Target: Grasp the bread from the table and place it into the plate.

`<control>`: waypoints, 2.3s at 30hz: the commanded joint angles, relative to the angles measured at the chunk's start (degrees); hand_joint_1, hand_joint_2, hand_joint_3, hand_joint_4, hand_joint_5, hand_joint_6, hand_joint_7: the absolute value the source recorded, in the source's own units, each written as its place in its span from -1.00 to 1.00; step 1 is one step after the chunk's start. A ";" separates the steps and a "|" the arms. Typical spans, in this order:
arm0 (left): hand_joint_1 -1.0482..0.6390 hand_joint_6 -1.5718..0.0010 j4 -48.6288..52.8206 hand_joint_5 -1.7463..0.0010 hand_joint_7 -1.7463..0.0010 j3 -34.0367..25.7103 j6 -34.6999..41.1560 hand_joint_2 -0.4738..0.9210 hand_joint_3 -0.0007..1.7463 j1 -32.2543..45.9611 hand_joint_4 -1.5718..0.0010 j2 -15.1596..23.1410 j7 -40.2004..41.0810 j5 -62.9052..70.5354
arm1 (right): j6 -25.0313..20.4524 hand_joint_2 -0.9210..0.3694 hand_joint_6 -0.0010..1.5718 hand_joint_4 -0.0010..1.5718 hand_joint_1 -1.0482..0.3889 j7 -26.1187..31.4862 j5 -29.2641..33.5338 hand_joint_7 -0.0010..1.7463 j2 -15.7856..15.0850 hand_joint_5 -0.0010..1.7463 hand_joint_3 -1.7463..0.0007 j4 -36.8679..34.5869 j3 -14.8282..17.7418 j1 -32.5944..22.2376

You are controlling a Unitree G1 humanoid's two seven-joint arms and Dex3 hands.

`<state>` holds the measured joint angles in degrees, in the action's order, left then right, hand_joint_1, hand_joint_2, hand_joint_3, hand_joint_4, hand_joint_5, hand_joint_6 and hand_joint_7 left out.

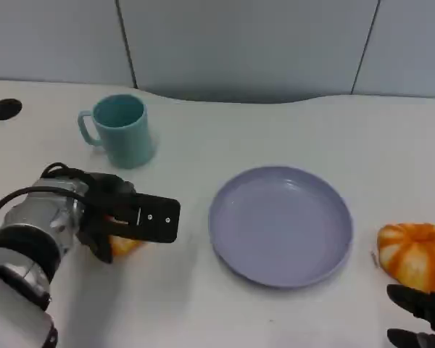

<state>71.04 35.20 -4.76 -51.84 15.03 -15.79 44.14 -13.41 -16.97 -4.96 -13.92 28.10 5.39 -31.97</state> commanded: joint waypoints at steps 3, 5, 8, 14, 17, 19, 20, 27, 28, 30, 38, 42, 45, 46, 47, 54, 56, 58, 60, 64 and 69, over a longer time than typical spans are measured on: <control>-0.07 0.45 1.67 0.89 0.92 -0.12 -0.35 0.80 -0.99 1.03 0.59 -0.47 3.01 -0.81 | 0.56 -1.00 -0.45 -0.19 -0.22 0.16 -0.33 -1.00 -0.25 -0.99 0.40 0.40 0.63 -0.30; -0.02 0.33 2.01 0.43 0.81 -0.83 -1.12 0.82 -0.99 1.67 0.67 -0.40 4.78 -1.70 | 0.10 -1.00 -0.45 -0.19 -0.22 0.28 -0.31 -1.00 -0.26 -1.00 0.40 0.79 0.67 -0.46; 0.04 0.67 2.58 -0.56 -0.27 -1.74 -2.36 0.84 -0.99 2.37 0.92 -0.22 7.04 -2.85 | 0.72 -1.00 -0.45 -0.19 -0.23 -0.04 -0.74 -0.99 -0.24 -0.99 0.39 0.51 0.85 -0.55; 0.12 0.73 4.24 -0.99 -0.93 -1.62 -2.16 0.91 -0.99 1.55 0.62 -0.66 7.07 -3.01 | -0.16 -1.00 -0.44 -0.19 -0.25 -0.15 -1.16 -0.99 -0.50 -1.00 0.40 1.02 1.17 -0.66; 0.13 0.59 4.57 -0.94 -0.81 -1.78 -2.37 0.92 -0.99 1.31 0.52 -0.72 6.45 -3.44 | -0.32 -1.00 -0.44 -0.19 -0.25 -0.09 -1.36 -0.99 -0.38 -1.00 0.40 0.94 1.24 -0.53; 0.13 0.53 4.68 -0.91 -0.75 -1.73 -2.48 0.92 -0.99 1.22 0.50 -0.73 6.27 -3.65 | -0.39 -1.00 -0.43 -0.19 -0.26 -0.03 -1.46 -0.99 -0.35 -0.99 0.40 0.89 1.25 -0.48; 0.13 0.52 4.70 -0.90 -0.73 -1.94 -2.52 0.92 -0.99 1.34 0.49 -0.75 6.89 -3.91 | -0.79 -1.00 -0.43 -0.19 -0.26 0.19 -1.45 -0.99 -0.28 -0.99 0.40 1.23 1.18 -0.57; 0.09 0.41 5.03 -0.73 -0.96 -1.61 -2.38 1.00 -0.93 1.85 0.32 -0.99 10.16 -3.56 | -1.71 -1.00 -0.43 -0.19 -0.26 0.35 -2.34 -0.99 -0.08 -1.00 0.42 1.89 1.25 -0.78; 0.09 0.41 5.06 -0.72 -0.96 -1.60 -2.39 1.00 -0.92 1.84 0.31 -0.99 10.19 -3.57 | -1.73 -1.00 -0.43 -0.19 -0.26 0.36 -2.36 -0.99 -0.10 -1.00 0.42 1.91 1.25 -0.79; 0.09 0.41 5.00 -0.76 -0.97 -1.92 -2.46 1.00 -0.90 2.17 0.31 -1.03 11.48 -3.84 | -1.46 -1.00 -0.43 -0.19 -0.26 0.37 -2.15 -0.99 -0.24 -1.00 0.42 1.81 1.15 -0.78; 0.17 0.34 4.46 -0.95 -0.95 -5.96 -5.44 1.00 -0.79 4.09 0.16 -0.97 18.67 -7.38 | -1.01 -1.00 -0.42 -0.19 -0.27 0.72 -2.06 -0.99 0.08 -1.00 0.42 1.48 0.90 -0.81; 0.14 0.30 3.98 -1.00 -1.00 -8.55 -7.89 0.93 -0.81 4.45 0.04 -0.43 19.96 -9.83 | -0.77 -1.00 -0.42 -0.19 -0.27 0.77 -1.74 -0.99 -0.09 -1.00 0.43 1.41 0.74 -0.85; 0.13 0.28 3.51 -1.00 -1.00 -10.51 -7.90 0.90 -0.83 3.94 0.05 -0.35 18.73 -11.58 | -1.12 -1.00 -0.43 -0.19 -0.28 0.87 -1.76 -1.00 0.00 -1.00 0.43 1.66 0.67 -0.91; 0.14 0.26 3.20 -1.00 -1.00 -11.07 -8.25 0.89 -0.83 3.82 0.04 -0.19 18.49 -12.13 | -1.11 -1.00 -0.43 -0.19 -0.27 0.86 -1.82 -1.00 0.04 -1.00 0.43 1.62 0.66 -0.87; 0.16 0.25 2.90 -1.00 -1.00 -11.55 -8.91 0.89 -0.83 3.84 0.04 0.01 18.48 -12.56 | -1.07 -1.00 -0.43 -0.19 -0.27 0.86 -1.81 -1.00 0.05 -0.99 0.43 1.58 0.63 -0.84; 0.15 0.19 -0.32 -1.00 -1.00 -15.20 -14.47 0.86 -0.83 3.87 -0.02 2.34 14.98 -16.38 | -1.13 -1.00 -0.44 -0.18 -0.26 1.23 -1.14 -1.00 0.15 -0.99 0.43 1.69 0.22 -0.85; 0.14 0.24 -1.77 -1.00 -1.00 -15.98 -14.66 0.87 -0.83 3.77 0.00 2.86 13.08 -17.38 | -1.59 -1.00 -0.44 -0.18 -0.28 1.35 -1.24 -0.99 0.22 -0.99 0.44 1.86 0.13 -0.81; 0.12 0.26 -3.67 -1.00 -1.00 -16.75 -15.71 0.87 -0.83 3.84 0.01 3.47 10.73 -18.60 | -1.61 -1.00 -0.43 -0.18 -0.29 1.33 -1.40 -0.99 0.27 -0.99 0.44 1.79 0.06 -0.74; 0.10 0.24 -6.23 -1.00 -1.00 -17.43 -17.30 0.87 -0.84 4.09 0.00 3.87 8.58 -19.81 | -1.48 -1.00 -0.43 -0.18 -0.29 1.31 -1.32 -0.99 0.23 -0.99 0.44 1.70 -0.06 -0.67; 0.09 0.18 -10.04 -1.00 -1.00 -17.77 -18.25 0.86 -0.85 3.97 -0.04 3.48 6.12 -20.78 | -1.22 -1.00 -0.42 -0.17 -0.27 1.52 -1.03 -0.99 0.35 -0.99 0.44 1.50 -0.28 -0.61; 0.13 0.16 -11.19 -1.00 -1.00 -17.42 -21.03 0.85 -0.86 2.69 -0.06 1.41 4.77 -20.93 | -1.31 -1.00 -0.41 -0.18 -0.28 1.58 -0.97 -0.99 0.39 -0.99 0.44 1.45 -0.61 -0.62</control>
<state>60.47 17.77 -24.35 -48.19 17.09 -9.84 23.92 -14.63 -15.77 -6.06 -13.56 29.40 4.89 -32.42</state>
